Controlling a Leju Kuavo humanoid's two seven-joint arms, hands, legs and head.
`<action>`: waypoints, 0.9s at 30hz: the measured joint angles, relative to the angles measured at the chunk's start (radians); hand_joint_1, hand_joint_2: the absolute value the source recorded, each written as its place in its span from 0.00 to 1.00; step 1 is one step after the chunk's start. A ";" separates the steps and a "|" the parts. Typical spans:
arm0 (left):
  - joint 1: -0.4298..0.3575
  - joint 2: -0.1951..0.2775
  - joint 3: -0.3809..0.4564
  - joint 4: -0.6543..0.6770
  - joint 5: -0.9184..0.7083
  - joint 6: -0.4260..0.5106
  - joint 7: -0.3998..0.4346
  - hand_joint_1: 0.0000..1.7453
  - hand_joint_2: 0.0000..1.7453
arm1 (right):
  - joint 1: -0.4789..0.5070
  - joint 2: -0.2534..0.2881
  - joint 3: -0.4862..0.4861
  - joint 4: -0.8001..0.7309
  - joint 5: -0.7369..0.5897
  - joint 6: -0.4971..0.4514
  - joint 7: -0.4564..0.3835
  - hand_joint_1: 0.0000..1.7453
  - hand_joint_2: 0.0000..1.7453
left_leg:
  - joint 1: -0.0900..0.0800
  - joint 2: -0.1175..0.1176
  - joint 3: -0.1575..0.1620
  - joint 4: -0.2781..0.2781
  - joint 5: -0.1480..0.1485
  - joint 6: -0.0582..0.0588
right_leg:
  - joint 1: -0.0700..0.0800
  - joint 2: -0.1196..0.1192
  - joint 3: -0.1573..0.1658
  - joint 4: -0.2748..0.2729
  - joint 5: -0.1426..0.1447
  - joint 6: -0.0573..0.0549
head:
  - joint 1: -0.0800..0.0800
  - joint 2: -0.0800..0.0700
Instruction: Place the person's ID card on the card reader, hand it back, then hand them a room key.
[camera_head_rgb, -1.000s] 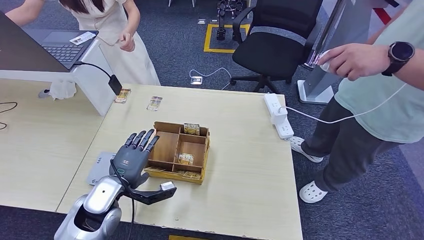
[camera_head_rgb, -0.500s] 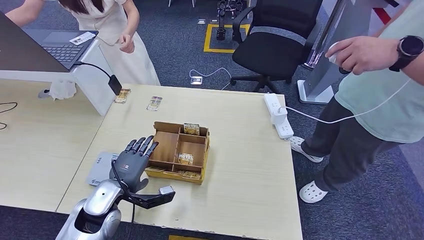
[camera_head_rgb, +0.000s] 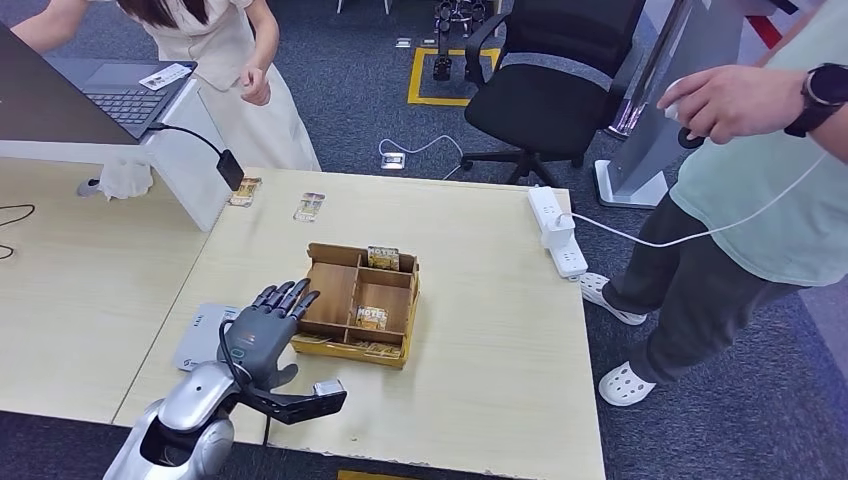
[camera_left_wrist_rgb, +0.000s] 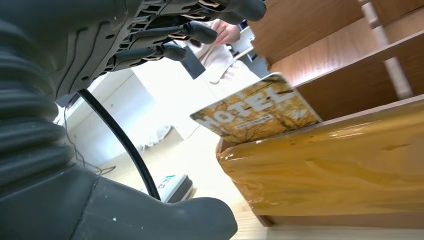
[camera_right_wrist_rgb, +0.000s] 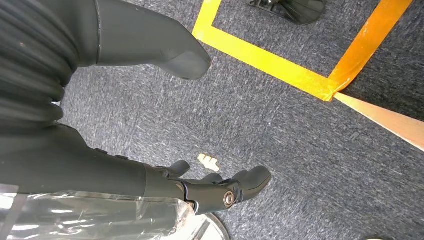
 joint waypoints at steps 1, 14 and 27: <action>0.000 0.004 0.000 0.000 0.006 -0.002 -0.002 0.00 1.00 | 0.000 0.000 0.000 0.000 0.001 0.000 0.000 0.00 1.00 | 0.000 0.000 0.000 0.000 0.000 0.000 | 0.000 0.000 0.000 0.000 0.000 0.000 | 0.000 0.000; 0.000 0.024 0.000 0.000 0.015 -0.008 -0.005 0.00 1.00 | 0.000 0.000 0.000 0.000 0.005 0.000 -0.001 0.00 1.00 | 0.000 0.000 0.000 0.000 0.000 0.000 | 0.000 0.000 0.000 0.000 0.000 0.000 | 0.000 0.000; 0.000 0.030 -0.003 0.000 0.035 -0.016 -0.005 0.00 1.00 | 0.000 0.000 0.000 0.000 0.008 0.000 -0.003 0.00 1.00 | 0.000 0.000 0.000 0.000 0.000 0.000 | 0.000 0.000 0.000 0.000 0.000 0.000 | 0.000 0.000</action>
